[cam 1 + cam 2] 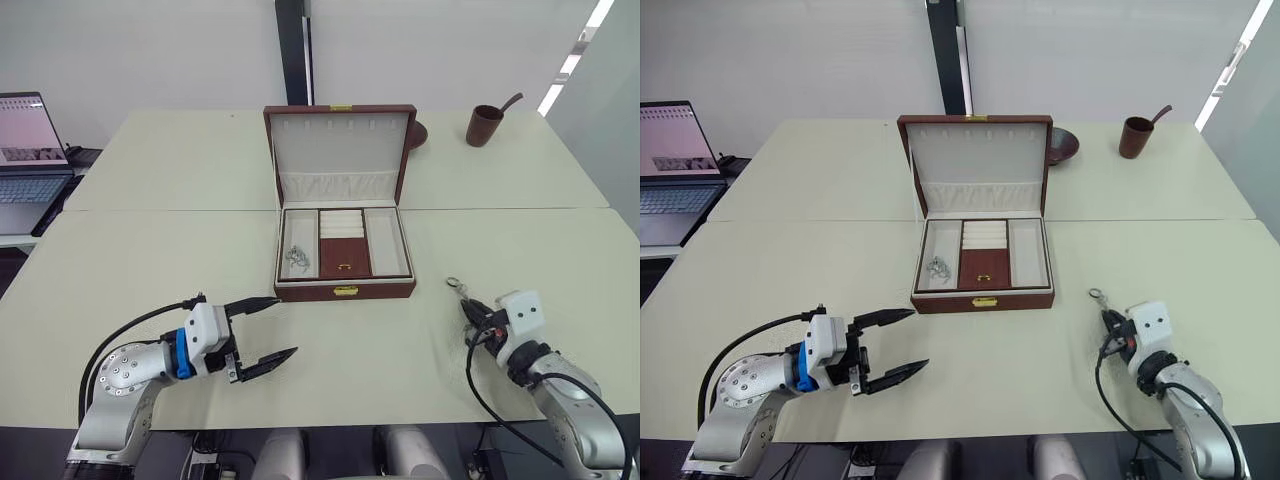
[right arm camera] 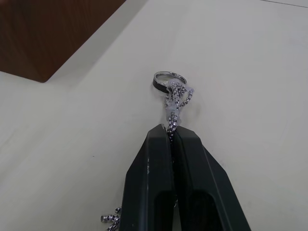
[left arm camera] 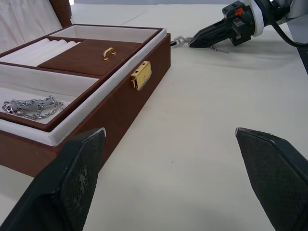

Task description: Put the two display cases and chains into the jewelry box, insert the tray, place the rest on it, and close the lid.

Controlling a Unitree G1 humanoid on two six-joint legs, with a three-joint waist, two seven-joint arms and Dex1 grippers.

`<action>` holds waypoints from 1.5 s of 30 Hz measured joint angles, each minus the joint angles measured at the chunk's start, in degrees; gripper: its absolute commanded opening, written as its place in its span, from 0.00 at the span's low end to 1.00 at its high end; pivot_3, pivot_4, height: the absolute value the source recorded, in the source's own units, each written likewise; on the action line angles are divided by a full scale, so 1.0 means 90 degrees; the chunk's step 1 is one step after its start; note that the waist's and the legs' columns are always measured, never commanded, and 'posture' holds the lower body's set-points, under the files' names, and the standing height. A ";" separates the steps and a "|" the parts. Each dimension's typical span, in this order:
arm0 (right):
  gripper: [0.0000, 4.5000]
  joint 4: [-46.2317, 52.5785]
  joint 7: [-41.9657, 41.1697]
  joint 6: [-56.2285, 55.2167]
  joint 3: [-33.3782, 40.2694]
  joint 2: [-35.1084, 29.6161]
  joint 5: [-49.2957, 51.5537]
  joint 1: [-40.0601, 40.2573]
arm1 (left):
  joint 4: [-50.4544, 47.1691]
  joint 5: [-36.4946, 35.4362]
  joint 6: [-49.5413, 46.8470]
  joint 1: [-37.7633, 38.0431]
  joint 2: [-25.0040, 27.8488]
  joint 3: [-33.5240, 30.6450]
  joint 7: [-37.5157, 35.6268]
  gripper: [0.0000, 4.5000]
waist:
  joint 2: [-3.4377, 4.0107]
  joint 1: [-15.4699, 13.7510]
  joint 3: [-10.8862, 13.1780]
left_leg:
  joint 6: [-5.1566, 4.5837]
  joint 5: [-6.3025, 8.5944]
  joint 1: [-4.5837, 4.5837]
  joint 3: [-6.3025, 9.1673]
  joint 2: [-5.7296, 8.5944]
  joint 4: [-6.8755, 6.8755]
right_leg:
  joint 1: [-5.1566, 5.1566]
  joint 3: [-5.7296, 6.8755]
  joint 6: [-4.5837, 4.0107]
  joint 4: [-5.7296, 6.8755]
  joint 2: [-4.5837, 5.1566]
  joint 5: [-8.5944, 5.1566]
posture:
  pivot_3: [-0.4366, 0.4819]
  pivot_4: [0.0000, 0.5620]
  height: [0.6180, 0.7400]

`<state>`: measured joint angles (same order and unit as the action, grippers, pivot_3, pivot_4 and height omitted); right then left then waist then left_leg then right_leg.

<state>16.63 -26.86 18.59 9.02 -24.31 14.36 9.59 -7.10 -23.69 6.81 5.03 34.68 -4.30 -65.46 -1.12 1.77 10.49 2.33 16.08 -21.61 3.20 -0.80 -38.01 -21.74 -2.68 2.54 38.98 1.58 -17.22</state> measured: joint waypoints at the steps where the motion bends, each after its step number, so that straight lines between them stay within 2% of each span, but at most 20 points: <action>1: 0.00 0.0013 -0.0132 -0.0012 0.0078 -0.0088 0.0120 -0.0060 | 0.0000 0.0000 -0.0005 -0.0004 -0.0014 0.0000 0.0027 1.00 | 0.0004 0.0002 0.0002 | 0.0000 0.0000 0.0000 -0.0001 0.0000 0.0000 | -0.0001 -0.0002 0.0000 0.0000 0.0000 0.0000 | 0.48 0.27 1.00; 9: 0.00 0.0630 -0.0572 0.0658 0.0380 -0.0532 0.1220 -0.1167 | -0.0004 -0.0016 -0.0075 -0.0015 -0.0106 -0.0011 0.0360 1.00 | 0.0005 0.0003 0.0003 | 0.0000 0.0000 -0.0003 0.0011 -0.0002 0.0001 | -0.0001 0.0006 0.0000 0.0000 -0.0006 0.0000 | 0.48 0.27 1.00; 15: 0.00 0.1035 -0.0157 0.1820 0.0257 -0.0494 0.1928 -0.2424 | -0.0157 -0.0091 -0.0191 0.0229 -0.0192 -0.0198 0.0772 1.00 | 0.0006 0.0002 0.0004 | 0.0000 0.0000 -0.0017 0.0024 -0.0008 0.0002 | -0.0010 0.0013 -0.0001 0.0000 0.0004 0.0001 | 0.48 0.27 1.00; 20: 0.00 0.1077 0.0088 0.2324 -0.0114 -0.0286 0.2073 -0.3000 | -0.0334 -0.0158 -0.0296 0.0493 -0.0255 -0.0489 0.1143 1.00 | 0.0006 -0.0002 0.0004 | -0.0001 0.0001 -0.0031 0.0026 -0.0011 0.0004 | -0.0024 0.0016 -0.0001 0.0000 0.0013 0.0001 | 0.48 0.27 1.00; 32: 0.00 0.0375 0.0222 0.2291 -0.0921 0.0093 0.1530 -0.3431 | -0.1013 -0.0251 -0.0411 0.1180 -0.0403 -0.0780 0.1774 1.00 | 0.0007 0.0001 0.0004 | -0.0001 0.0001 -0.0031 0.0022 -0.0001 0.0005 | -0.0028 0.0017 0.0000 0.0001 0.0019 0.0001 | 0.48 0.27 1.00; 45: 0.00 -0.0070 0.0355 0.2178 -0.1213 0.0490 0.1055 -0.3465 | -0.1298 -0.0204 -0.0410 0.1388 -0.0541 -0.0804 0.2075 1.00 | 0.0007 0.0003 0.0004 | -0.0001 0.0001 -0.0031 0.0020 0.0000 0.0006 | -0.0030 0.0015 0.0000 0.0001 0.0017 0.0001 | 0.48 0.27 1.00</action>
<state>16.00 -23.66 38.19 -1.89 -19.90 23.86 -21.59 -18.78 -25.52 3.11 17.52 29.81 -11.54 -46.79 -1.05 1.80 10.53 2.32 16.09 -21.89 3.38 -0.80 -37.96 -22.00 -2.54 2.54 38.99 1.74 -17.21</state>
